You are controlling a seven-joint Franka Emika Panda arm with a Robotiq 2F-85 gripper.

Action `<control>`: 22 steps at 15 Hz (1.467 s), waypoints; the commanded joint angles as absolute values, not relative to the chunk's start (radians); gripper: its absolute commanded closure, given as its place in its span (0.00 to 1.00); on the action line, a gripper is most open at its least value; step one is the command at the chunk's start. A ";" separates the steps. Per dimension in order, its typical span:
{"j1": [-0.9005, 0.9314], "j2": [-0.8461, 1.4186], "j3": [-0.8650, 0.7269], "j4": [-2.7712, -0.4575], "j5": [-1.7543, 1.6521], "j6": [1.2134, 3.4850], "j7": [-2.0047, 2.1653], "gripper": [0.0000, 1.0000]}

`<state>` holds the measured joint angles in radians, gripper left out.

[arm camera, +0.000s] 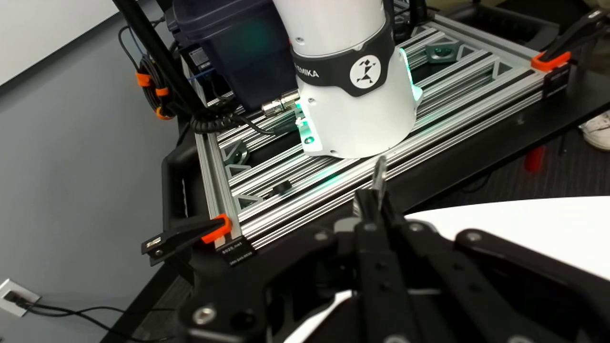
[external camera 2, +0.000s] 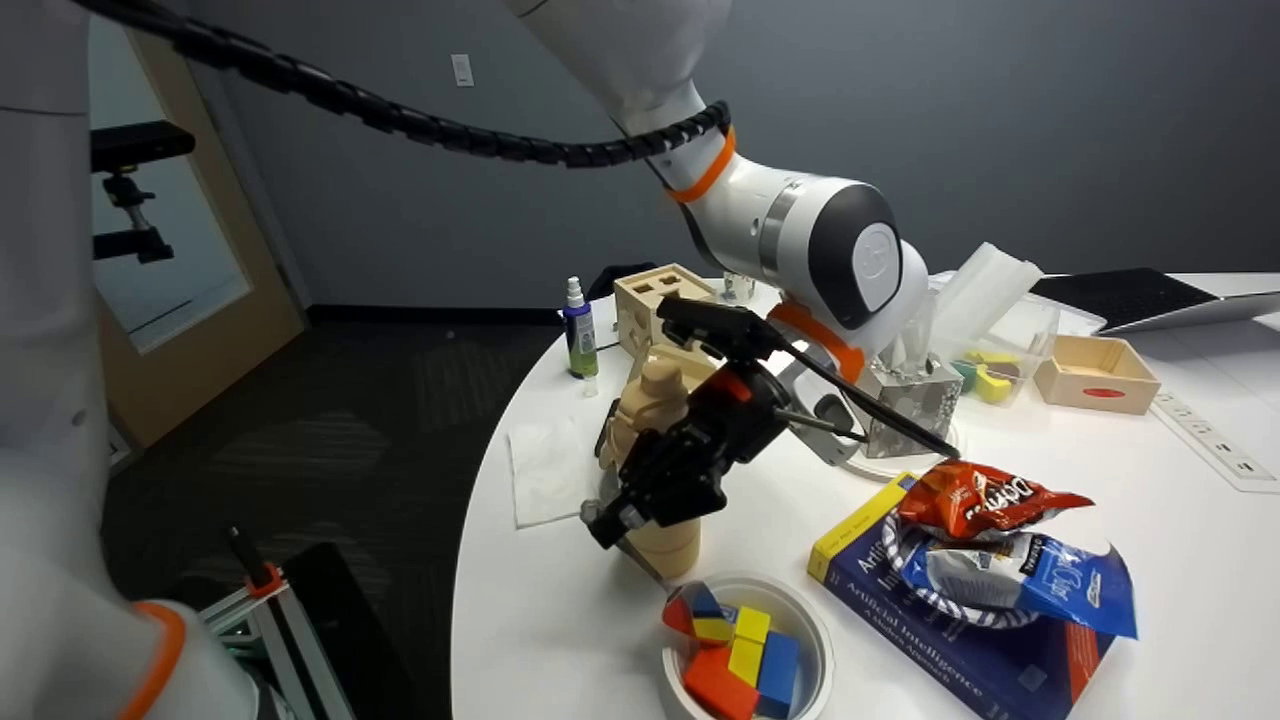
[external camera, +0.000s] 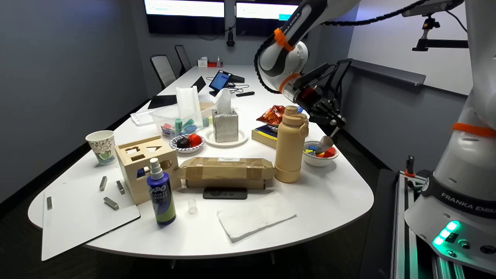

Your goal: Use the spoon to stir in the white bowl

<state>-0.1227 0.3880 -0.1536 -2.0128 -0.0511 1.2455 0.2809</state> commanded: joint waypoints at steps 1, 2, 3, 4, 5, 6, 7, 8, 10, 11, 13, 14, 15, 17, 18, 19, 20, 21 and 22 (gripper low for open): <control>-0.117 0.380 -0.173 -2.006 -0.054 1.263 0.340 0.99; -0.117 0.384 -0.177 -2.006 -0.055 1.272 0.356 0.99; -0.115 0.385 -0.180 -2.008 -0.055 1.286 0.371 0.99; -0.115 0.389 -0.179 -2.009 -0.052 1.303 0.378 0.99; -0.115 0.394 -0.178 -2.009 -0.048 1.318 0.379 0.99; -0.114 0.396 -0.175 -2.014 -0.044 1.341 0.379 0.99; -0.113 0.397 -0.174 -2.017 -0.044 1.359 0.384 0.99; -0.108 0.396 -0.171 -2.023 -0.043 1.374 0.395 0.99; -0.097 0.392 -0.170 -2.034 -0.051 1.403 0.426 0.99; -0.093 0.387 -0.170 -2.038 -0.054 1.416 0.441 0.99; -0.083 0.372 -0.170 -2.048 -0.058 1.438 0.468 0.99; -0.078 0.367 -0.169 -2.052 -0.060 1.447 0.480 0.99; -0.075 0.369 -0.170 -2.053 -0.064 1.452 0.489 0.99; -0.070 0.384 -0.170 -2.051 -0.070 1.462 0.506 0.99; -0.063 0.385 -0.172 -2.057 -0.079 1.473 0.533 0.99; -0.061 0.387 -0.172 -2.061 -0.086 1.484 0.544 0.99; -0.059 0.387 -0.172 -2.066 -0.088 1.492 0.551 0.99; -0.058 0.387 -0.174 -2.070 -0.091 1.502 0.561 0.99; -0.060 0.383 -0.177 -2.077 -0.093 1.513 0.566 0.99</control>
<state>-0.0723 0.3888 -0.1678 -2.0483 -0.0742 1.4656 0.5385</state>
